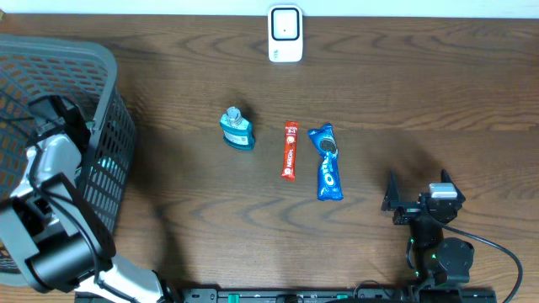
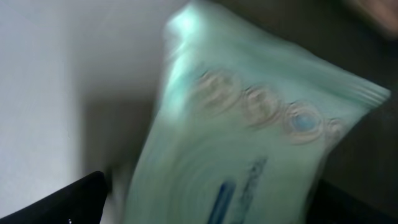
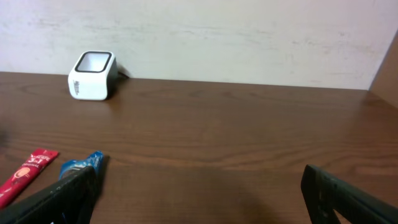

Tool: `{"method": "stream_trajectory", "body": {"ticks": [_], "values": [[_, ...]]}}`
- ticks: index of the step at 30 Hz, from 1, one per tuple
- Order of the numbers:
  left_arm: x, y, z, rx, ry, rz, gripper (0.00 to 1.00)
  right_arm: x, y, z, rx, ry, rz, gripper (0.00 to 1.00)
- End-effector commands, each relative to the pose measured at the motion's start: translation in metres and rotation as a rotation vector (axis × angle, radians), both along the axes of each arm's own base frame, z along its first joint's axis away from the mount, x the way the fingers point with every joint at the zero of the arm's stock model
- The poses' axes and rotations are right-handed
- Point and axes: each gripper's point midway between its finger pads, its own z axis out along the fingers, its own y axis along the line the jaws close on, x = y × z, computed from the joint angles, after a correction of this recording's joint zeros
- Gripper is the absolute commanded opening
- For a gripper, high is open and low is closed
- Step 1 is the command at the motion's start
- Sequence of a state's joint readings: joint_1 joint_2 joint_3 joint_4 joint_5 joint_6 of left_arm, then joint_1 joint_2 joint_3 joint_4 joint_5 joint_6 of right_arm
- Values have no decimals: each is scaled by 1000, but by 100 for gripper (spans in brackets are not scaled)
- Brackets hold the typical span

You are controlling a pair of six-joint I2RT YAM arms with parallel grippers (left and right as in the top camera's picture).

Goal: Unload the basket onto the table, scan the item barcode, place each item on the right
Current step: 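Reach the left gripper into the basket and grasp the mint-green pouch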

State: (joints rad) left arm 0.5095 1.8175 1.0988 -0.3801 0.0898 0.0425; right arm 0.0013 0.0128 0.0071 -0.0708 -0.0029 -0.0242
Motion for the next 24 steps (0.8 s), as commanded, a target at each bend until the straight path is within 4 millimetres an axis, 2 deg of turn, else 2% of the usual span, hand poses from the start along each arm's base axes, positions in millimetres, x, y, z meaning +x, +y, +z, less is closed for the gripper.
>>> {"method": "stream_trajectory", "body": {"ticks": [1, 2, 3, 6, 8, 11, 14, 17, 19, 20, 21, 22, 24], "values": [[-7, -5, -25, -34, 59, -17, 98, 0, 1, -1, -8, 2, 1, 99], [-8, -5, -27, -35, 67, -15, 99, 0, 1, -1, -8, 2, 0, 99], [-9, -4, -28, -35, 70, -13, 83, 0, 1, -1, -8, 2, 1, 99], [-10, 0, -26, -31, 64, -3, 46, 0, 1, -1, -8, 2, 0, 99], [-11, 5, -22, -23, 59, 9, 30, 0, 1, -1, -8, 2, 1, 99], [-13, 13, -9, -12, 42, 30, 24, 0, 1, -1, -8, 2, 0, 99], [-13, 26, 18, 11, -8, 68, 23, 0, 1, -1, -8, 2, 1, 99], [-12, 40, 68, 59, -104, 119, 23, 0, 1, -1, -8, 2, 1, 99], [-14, 48, 109, 98, -194, 163, 23, 0, 1, -1, -8, 2, 0, 99], [-16, 51, 135, 120, -249, 188, 23, 0, 1, -1, -8, 2, 0, 99], [-20, 51, 171, 150, -330, 220, 23, 0, 1, -1, -8, 2, 1, 99], [-22, 51, 185, 161, -360, 228, 23, 0, 1, -1, -8, 2, 0, 99], [-30, 40, 238, 202, -483, 226, 23, 0, 1, -1, -8, 2, 0, 99]]}}
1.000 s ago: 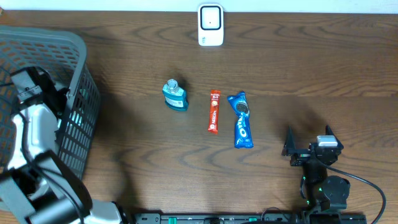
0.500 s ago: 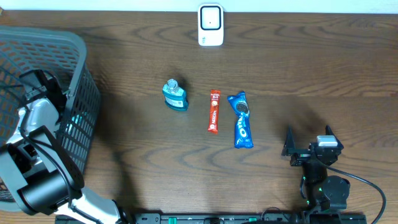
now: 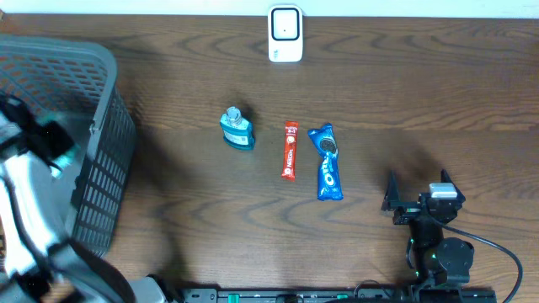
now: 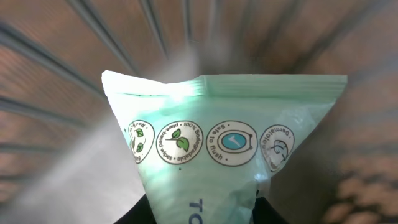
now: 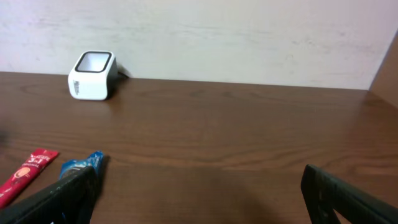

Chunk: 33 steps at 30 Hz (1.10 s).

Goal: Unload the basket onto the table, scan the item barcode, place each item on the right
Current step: 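Reach the left gripper into the basket and grasp the mint-green pouch, then carry the green pouch out and lay it below the red stick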

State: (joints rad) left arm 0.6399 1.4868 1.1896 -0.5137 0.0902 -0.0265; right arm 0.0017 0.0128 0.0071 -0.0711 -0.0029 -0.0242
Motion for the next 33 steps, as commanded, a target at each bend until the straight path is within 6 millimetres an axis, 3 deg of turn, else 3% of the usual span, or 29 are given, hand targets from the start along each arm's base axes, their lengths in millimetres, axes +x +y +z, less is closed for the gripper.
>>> {"method": "stream_trajectory", "body": {"ticks": [1, 2, 4, 7, 10, 14, 17, 19, 24, 29, 33], "values": [[-8, -17, 119, 106, -283, 2, 23, 0, 0, -1, -8, 1, 0, 99], [-14, -52, 165, 110, -419, -105, 24, 0, 1, -1, -8, 1, 0, 99], [-24, -96, 205, 103, -552, -239, 24, 0, 1, -1, -8, 1, 0, 99], [-44, -170, 249, 32, -719, -429, 24, 0, 1, -1, -8, 1, 0, 99], [-63, -238, 270, -43, -805, -650, 24, 0, 1, -1, -8, 1, 0, 99], [-75, -306, 263, -160, -783, -890, 24, 0, 0, -1, -8, 1, 0, 99], [-73, -352, 240, -245, -693, -1043, 24, 0, 1, -1, -8, 1, 0, 99], [-64, -375, 212, -267, -579, -1077, 24, 0, 1, -1, -8, 1, 0, 99], [-53, -433, 120, -181, -217, -1134, 22, 0, 0, -1, -8, 1, 0, 99], [-51, -450, 33, 6, 76, -963, 22, 0, 1, -1, -8, 1, 0, 99], [-56, -471, -27, -21, 237, -846, 22, 0, 1, -1, -8, 1, 0, 99]]}}
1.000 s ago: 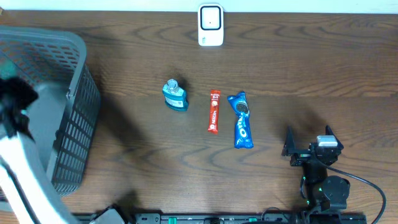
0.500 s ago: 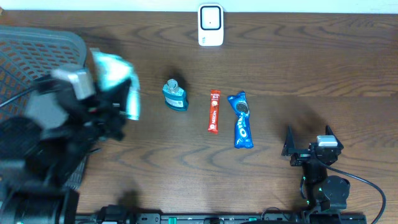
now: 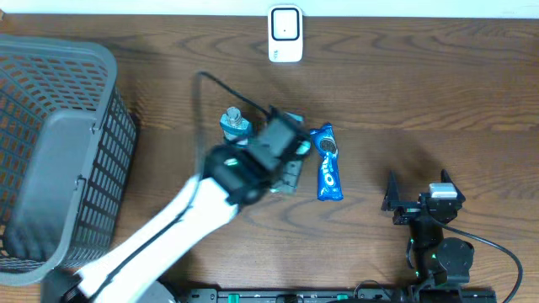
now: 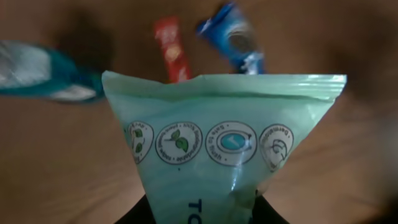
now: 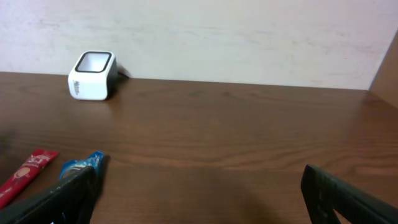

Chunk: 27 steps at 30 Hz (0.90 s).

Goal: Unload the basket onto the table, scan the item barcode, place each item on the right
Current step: 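Carry the green pouch out and lay it below the red stick, then retract the left arm and move the right gripper toward the Oreo pack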

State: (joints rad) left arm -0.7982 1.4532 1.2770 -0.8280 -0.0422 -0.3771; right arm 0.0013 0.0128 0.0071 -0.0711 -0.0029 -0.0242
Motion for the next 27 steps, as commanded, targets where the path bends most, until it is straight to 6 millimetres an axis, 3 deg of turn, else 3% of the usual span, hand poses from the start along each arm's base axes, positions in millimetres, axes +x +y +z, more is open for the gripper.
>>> {"method": "stream_trajectory", "body": {"ticks": [1, 7, 10, 13, 14, 15, 16, 17, 19, 21, 24, 27], "values": [[9, 2, -45, 92, 50, 236, 22, 0, 1, -1, -8, 1, 1, 99], [-12, -40, -113, 105, 235, 165, 21, 0, 1, -1, -8, 1, 0, 99], [-14, -45, -134, 106, 283, 196, 21, 0, 1, -1, -8, 1, 0, 99], [-11, -48, -141, 104, 280, 207, 27, 0, 1, -1, -8, 1, 0, 99], [-9, -48, -140, 104, 273, 208, 46, 0, 1, -1, -8, 1, 1, 99], [-7, -48, -138, 104, 260, 211, 72, 0, 1, -1, -8, 1, 1, 99], [-4, -47, -134, 103, 243, 216, 88, 0, 1, -1, -8, 1, 1, 99], [-1, -47, -128, 100, 227, 214, 98, 0, 1, -1, -8, 1, 0, 99], [6, -50, -110, 77, 184, 187, 100, 0, 1, -1, -8, 1, 0, 99], [16, -56, -79, 37, 118, 139, 100, 0, 1, -1, -8, 1, 1, 99], [42, -53, -15, 9, -49, 88, 100, 0, 1, -1, -8, 1, 1, 99], [78, -26, 70, 18, -297, 139, 99, 0, 1, -1, -8, 1, 1, 99]]}}
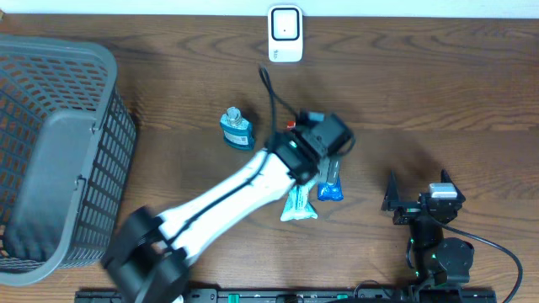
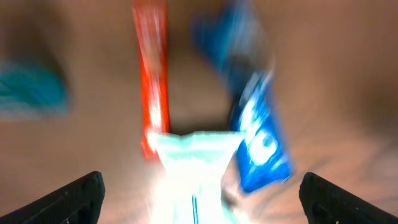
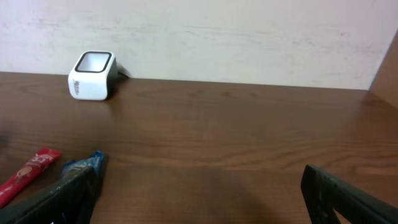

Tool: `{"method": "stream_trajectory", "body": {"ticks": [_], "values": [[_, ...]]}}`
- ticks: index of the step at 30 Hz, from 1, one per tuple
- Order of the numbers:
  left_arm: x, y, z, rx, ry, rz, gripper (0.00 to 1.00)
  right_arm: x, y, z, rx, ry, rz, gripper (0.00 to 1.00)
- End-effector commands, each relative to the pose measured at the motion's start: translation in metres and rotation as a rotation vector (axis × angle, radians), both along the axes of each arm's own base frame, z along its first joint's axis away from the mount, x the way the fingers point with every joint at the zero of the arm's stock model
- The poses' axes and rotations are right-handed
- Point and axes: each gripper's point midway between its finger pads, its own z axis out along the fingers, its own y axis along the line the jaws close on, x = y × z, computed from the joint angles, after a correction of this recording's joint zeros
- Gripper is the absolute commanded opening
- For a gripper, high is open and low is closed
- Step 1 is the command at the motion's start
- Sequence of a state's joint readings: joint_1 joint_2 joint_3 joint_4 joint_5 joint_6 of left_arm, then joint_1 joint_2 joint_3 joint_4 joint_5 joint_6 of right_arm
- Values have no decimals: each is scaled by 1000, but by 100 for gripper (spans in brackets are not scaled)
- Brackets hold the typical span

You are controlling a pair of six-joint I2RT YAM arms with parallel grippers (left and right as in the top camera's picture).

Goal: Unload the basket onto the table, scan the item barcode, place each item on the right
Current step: 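Retract the left arm and move the right gripper toward the Oreo pack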

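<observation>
A pale green pouch (image 1: 299, 202) lies flat on the wooden table (image 1: 438, 93), just in front of a red stick pack (image 2: 152, 87) and a blue cookie pack (image 1: 330, 183). The left arm reaches over them. My left gripper (image 1: 324, 139) is open above this group, and its blurred wrist view shows the pouch (image 2: 196, 177) low between the spread fingers (image 2: 78, 196). The white barcode scanner (image 1: 285, 34) stands at the table's back edge, also seen as the scanner (image 3: 92, 76). My right gripper (image 1: 418, 202) rests open at the front right, holding nothing.
A grey mesh basket (image 1: 59, 101) fills the left side of the table. A small teal bottle (image 1: 237, 128) stands left of the red stick pack. The left arm (image 1: 227, 198) crosses the table's front middle. A pale wall runs behind the scanner.
My left gripper was shut on the green pouch above the red stick and blue pack. Now it is open, a little further right, and the pouch lies on the table.
First my left gripper was down in the basket against the green pouch. Then it held the pouch over the basket's mesh. Later it held the pouch above the table's middle, and now the pouch lies there, let go. The right arm has not moved.
</observation>
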State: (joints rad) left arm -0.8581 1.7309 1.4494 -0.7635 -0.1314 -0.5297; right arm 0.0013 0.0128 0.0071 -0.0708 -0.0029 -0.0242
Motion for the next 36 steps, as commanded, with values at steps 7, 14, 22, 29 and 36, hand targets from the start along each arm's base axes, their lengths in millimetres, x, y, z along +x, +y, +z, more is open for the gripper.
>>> {"method": "stream_trajectory", "body": {"ticks": [7, 14, 22, 29, 36], "values": [[102, 135, 293, 51, -757, 162, 99, 0, 0, 0, -9, -2, -1, 99], [108, 260, 367, 124, -884, 386, 99, 0, -10, 12, -38, -49, -60, 99], [85, 283, 371, 116, -875, 401, 99, -4, 25, 40, -52, -118, 144, 99], [38, 292, 374, 112, -944, 399, 99, 0, 41, 100, -153, -48, 245, 99], [-1, 300, 357, 57, -1085, 425, 99, 35, 69, 137, -84, 239, 434, 99]]}}
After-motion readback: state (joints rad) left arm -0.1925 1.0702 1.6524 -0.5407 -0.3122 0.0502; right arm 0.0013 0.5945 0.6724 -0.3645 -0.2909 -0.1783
